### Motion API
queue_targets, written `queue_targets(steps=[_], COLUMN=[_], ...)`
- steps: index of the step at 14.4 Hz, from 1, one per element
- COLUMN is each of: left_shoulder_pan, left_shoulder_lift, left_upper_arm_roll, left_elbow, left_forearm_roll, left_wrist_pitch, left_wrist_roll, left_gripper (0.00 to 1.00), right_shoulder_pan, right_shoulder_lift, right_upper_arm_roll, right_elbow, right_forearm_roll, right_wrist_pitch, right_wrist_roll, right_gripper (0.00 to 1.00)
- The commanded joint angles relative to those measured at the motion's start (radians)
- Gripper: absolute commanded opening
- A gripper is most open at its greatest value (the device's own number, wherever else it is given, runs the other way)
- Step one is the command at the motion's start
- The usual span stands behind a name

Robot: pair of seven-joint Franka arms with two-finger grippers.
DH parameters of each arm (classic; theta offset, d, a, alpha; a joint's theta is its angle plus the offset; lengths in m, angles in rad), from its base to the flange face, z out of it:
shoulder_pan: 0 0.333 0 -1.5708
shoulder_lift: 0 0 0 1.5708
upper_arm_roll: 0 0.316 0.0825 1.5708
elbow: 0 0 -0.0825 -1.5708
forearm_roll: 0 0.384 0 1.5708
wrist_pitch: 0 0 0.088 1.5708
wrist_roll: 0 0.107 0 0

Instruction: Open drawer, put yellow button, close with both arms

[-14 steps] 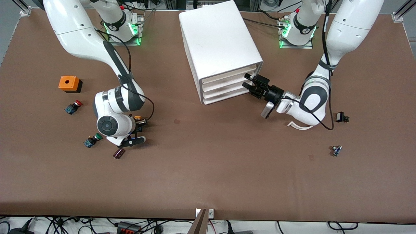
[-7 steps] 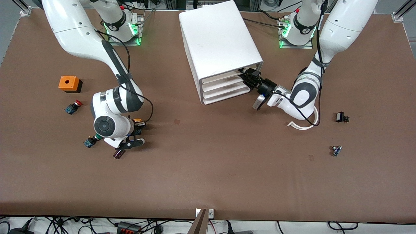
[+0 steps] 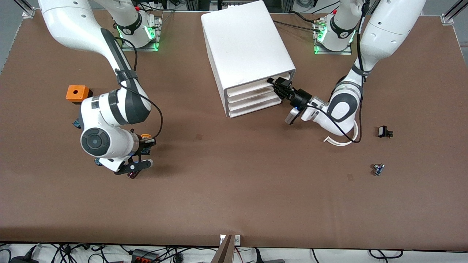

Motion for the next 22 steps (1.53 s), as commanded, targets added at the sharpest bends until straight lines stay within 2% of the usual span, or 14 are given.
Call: queue_targets(steps=[1,5,7,9,14,15,16,18,19,22], left_shoulder_pan=[0.006,0.006,0.006,0.006,0.005,0.005,0.005,0.006,0.010,0.023], left_shoulder_lift=[0.072,0.171,0.207,0.221,0.234,0.234,0.231,0.222,0.218,0.179], left_upper_arm_roll=[0.010,0.046,0.060,0.071,0.109,0.109,0.109,0.115,0.115,0.117], left_elbow=[0.161,0.338,0.413,0.436,0.498,0.502,0.502,0.521,0.559,0.628], left_forearm_roll=[0.012,0.024,0.069,0.078,0.081,0.081,0.081,0.142,0.176,0.317], left_wrist_pitch=[0.004,0.019,0.019,0.022,0.025,0.025,0.027,0.027,0.024,0.021], left_wrist_roll=[-0.130,-0.221,-0.249,-0.259,-0.261,-0.261,-0.263,-0.266,-0.279,-0.458], left_gripper=[0.08,0.08,0.08,0.10,0.12,0.36,0.99,1.00,1.00,1.00], right_shoulder_pan=[0.008,0.040,0.077,0.114,0.246,0.269,0.295,0.338,0.361,0.465], right_shoulder_lift=[-0.044,-0.064,-0.064,-0.056,-0.057,-0.056,-0.056,-0.053,-0.053,-0.050], right_upper_arm_roll=[0.001,0.002,0.001,0.002,-0.001,-0.001,-0.001,0.001,0.002,-0.002], right_elbow=[0.006,0.070,0.153,0.210,0.257,0.268,0.280,0.305,0.311,0.319], right_forearm_roll=[0.004,0.004,0.002,0.002,0.001,0.001,0.001,0.001,0.002,-0.001], right_wrist_pitch=[-0.023,-0.042,-0.050,-0.046,-0.037,-0.036,-0.034,-0.034,-0.034,-0.025], right_wrist_roll=[-0.009,-0.010,-0.010,-0.010,0.007,0.008,0.008,0.014,0.057,0.204], right_gripper=[0.00,0.00,0.00,0.00,0.00,0.00,0.00,0.00,0.00,0.00])
